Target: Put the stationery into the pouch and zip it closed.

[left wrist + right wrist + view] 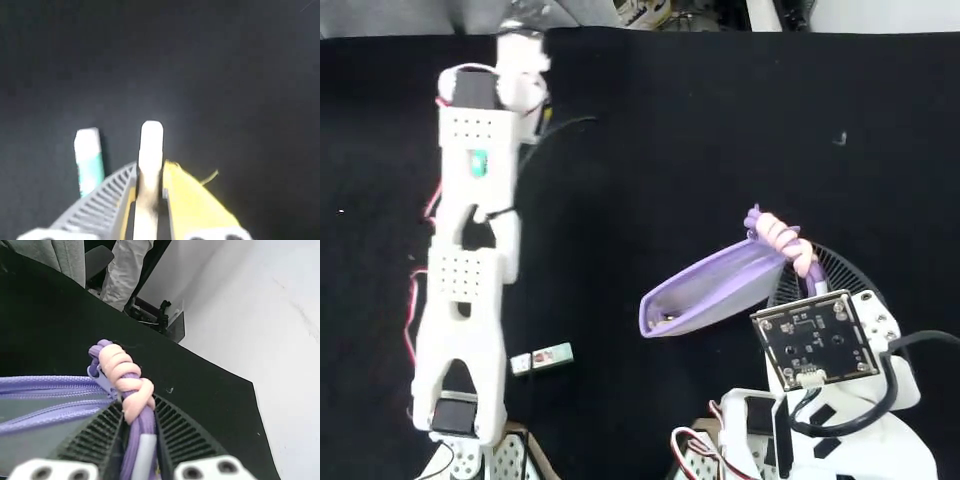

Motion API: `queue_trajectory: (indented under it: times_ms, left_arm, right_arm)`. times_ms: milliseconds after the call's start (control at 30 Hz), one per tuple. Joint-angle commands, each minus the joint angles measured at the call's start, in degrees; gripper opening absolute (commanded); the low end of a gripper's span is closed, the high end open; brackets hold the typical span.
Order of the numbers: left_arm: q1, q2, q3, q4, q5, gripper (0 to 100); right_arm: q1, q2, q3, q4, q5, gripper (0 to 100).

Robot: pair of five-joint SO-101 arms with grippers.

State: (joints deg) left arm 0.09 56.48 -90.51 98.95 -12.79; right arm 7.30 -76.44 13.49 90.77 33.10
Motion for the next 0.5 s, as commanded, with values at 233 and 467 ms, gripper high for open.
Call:
queue_trajectory:
  times_ms: [233,467]
  left_arm:
    - [9.5,-22.9,-4.7,1.9,10.1,3]
    - [17.9,-39.2,-3.5,2.1,14.0,3]
  right_arm:
    - [-0.6,1.4,0.2,-0.9,0.7,1.1]
    - [-0.6,1.4,0.2,-0.9,0.7,1.1]
